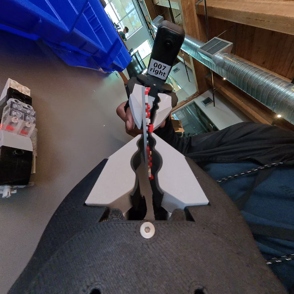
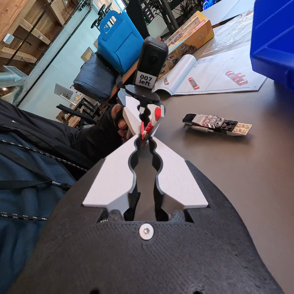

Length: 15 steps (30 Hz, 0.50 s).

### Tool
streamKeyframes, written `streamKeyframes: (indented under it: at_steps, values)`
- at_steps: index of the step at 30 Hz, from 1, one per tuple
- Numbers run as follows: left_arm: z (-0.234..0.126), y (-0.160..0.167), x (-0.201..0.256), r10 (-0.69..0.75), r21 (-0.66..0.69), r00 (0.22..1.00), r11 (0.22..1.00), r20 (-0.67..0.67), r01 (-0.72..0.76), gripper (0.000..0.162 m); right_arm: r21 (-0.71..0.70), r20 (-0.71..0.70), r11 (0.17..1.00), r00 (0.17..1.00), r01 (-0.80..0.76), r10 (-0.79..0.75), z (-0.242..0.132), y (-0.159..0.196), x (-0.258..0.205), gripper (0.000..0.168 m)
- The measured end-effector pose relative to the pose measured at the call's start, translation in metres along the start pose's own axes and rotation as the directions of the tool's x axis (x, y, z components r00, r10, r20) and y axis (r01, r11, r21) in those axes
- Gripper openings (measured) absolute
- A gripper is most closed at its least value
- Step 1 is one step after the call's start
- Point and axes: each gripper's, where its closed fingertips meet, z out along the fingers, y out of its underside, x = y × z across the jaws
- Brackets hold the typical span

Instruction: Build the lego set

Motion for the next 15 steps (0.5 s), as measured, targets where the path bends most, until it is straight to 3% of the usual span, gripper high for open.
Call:
streamKeyframes:
  at_steps: [15]
  values:
    - [0.0009,0.0027,-0.0064,0.058,-0.029,0.996,0.998,0.063,-0.056,0.01,0.015,-0.054,1.0,0.999,0.002,-0.001,-0.0021,0.0047,0.0016,0.006]
